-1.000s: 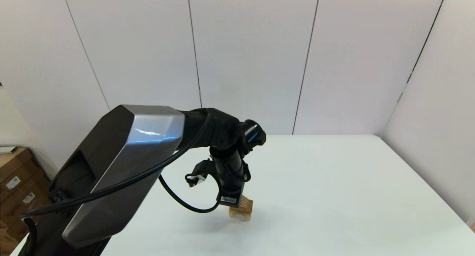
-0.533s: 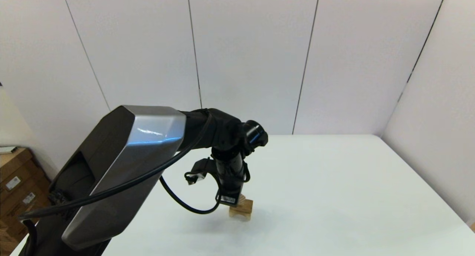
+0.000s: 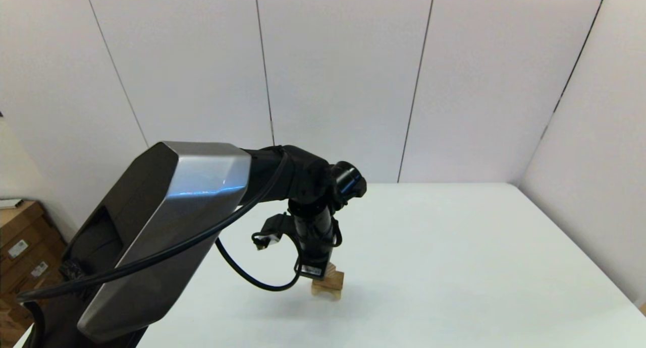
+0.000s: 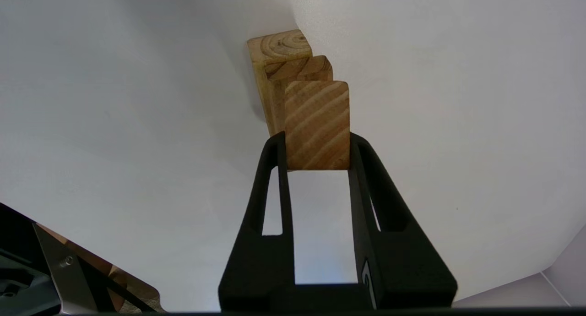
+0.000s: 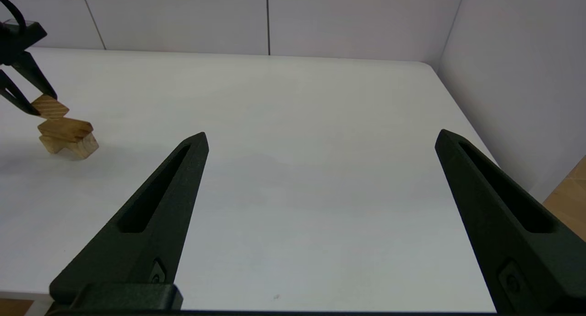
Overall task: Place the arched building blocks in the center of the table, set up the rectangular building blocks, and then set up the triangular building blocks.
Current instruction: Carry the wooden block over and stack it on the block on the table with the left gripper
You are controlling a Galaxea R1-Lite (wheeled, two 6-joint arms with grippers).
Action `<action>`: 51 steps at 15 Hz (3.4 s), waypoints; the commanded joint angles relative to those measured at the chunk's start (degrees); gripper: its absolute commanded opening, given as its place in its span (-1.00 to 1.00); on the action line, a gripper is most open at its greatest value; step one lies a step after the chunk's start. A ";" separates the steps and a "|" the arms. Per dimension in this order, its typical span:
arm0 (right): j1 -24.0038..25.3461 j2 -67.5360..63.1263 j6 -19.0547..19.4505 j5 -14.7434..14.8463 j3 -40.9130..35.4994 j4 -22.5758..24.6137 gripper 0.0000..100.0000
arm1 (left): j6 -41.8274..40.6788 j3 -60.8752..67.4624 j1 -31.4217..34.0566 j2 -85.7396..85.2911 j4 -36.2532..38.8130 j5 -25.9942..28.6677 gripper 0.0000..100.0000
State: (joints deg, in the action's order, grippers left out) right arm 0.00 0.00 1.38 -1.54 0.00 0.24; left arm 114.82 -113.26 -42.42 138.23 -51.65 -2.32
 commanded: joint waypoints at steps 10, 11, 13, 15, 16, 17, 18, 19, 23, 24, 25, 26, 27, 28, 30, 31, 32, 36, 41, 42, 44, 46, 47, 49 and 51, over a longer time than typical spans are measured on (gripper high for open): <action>0.00 0.09 0.03 -0.05 0.00 0.02 1.00 | 0.93 -0.03 -1.26 1.52 -0.20 0.21 -1.00; 0.00 0.09 0.03 -0.05 0.00 0.02 1.00 | 0.93 -0.03 -1.26 1.52 -0.12 0.21 -1.00; -0.09 0.09 0.03 -0.05 -0.09 0.02 1.00 | 0.93 -0.03 -1.26 1.52 -0.12 0.29 -1.00; 0.00 0.09 0.03 -0.05 0.00 0.02 1.00 | 0.84 -0.03 -1.26 1.52 -0.12 0.21 -1.00; 0.00 0.09 0.03 -0.05 0.00 0.02 1.00 | 0.84 -0.03 -1.26 1.43 -0.03 0.29 -1.00; -0.09 0.09 0.03 -0.05 0.00 0.11 1.00 | 0.75 -0.03 -1.26 1.43 -0.03 0.29 -1.00; 0.00 0.09 0.03 -0.05 0.00 0.02 1.00 | 0.67 -0.03 -1.26 1.43 0.06 0.21 -1.00; 0.00 0.09 0.03 -0.05 0.00 0.02 1.00 | 0.67 -0.03 -1.26 1.34 0.06 0.29 -1.00; 0.00 0.09 0.03 -0.05 -0.09 0.02 1.00 | 0.67 -0.03 -1.26 1.34 0.15 0.21 -1.00; 0.00 0.09 0.03 -0.05 -0.09 0.02 1.00 | 0.67 -0.03 -1.17 1.34 0.15 0.21 -1.00; 0.00 0.09 0.03 -0.05 0.00 0.02 1.00 | 0.67 -0.12 -1.17 1.34 0.15 0.21 -1.00; 0.00 0.09 0.03 -0.05 -0.09 0.02 1.00 | 0.67 -0.12 -1.17 1.34 0.15 0.21 -1.00; 0.00 0.09 0.03 -0.05 -0.09 0.02 1.00 | 0.67 -0.12 -1.26 1.34 0.24 0.21 -1.00; 0.00 0.09 0.03 -0.05 0.00 0.02 1.00 | 0.67 -0.12 -1.26 1.34 0.59 0.21 -1.00; 0.00 0.09 0.03 -0.05 0.00 0.02 1.00 | 0.67 -0.12 -1.17 1.17 1.29 0.12 -1.00; 0.00 0.09 0.03 -0.05 0.00 0.02 1.00 | 0.67 -0.12 -1.17 1.08 1.38 0.12 -1.00; 0.00 0.09 0.03 -0.05 -0.09 0.02 1.00 | 0.67 -0.47 -1.26 1.08 1.29 0.12 -1.00; 0.00 0.09 0.03 -0.05 0.00 0.02 1.00 | 0.67 -0.47 -1.17 1.34 1.20 0.12 -1.00; 0.00 0.09 0.03 -0.05 0.00 0.02 1.00 | 0.75 -0.47 -1.17 1.78 1.03 0.12 -1.00; 0.00 0.09 0.03 -0.05 0.00 0.02 1.00 | 0.75 -0.47 -1.17 1.78 1.03 0.12 -1.00; 0.00 0.09 0.03 -0.05 0.00 0.02 1.00 | 0.75 -0.47 -1.17 1.78 1.03 0.12 -1.00; 0.00 0.09 0.03 -0.05 0.00 0.11 1.00 | 0.75 -0.47 -1.17 1.78 1.11 0.12 -1.00; 0.00 0.09 0.03 -0.05 0.00 0.02 1.00 | 0.75 -0.47 -1.17 1.87 1.11 0.12 -1.00; 0.00 0.09 0.03 -0.05 0.00 0.02 1.00 | 0.75 -0.47 -1.17 1.78 1.20 0.12 -1.00; -0.09 0.09 0.03 -0.05 0.00 0.02 1.00 | 0.75 -0.47 -1.17 1.78 0.94 -0.41 1.00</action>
State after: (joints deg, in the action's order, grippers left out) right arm -0.02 0.00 1.37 -1.54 0.00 0.24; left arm 114.91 -113.73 -43.59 139.96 -50.24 -2.28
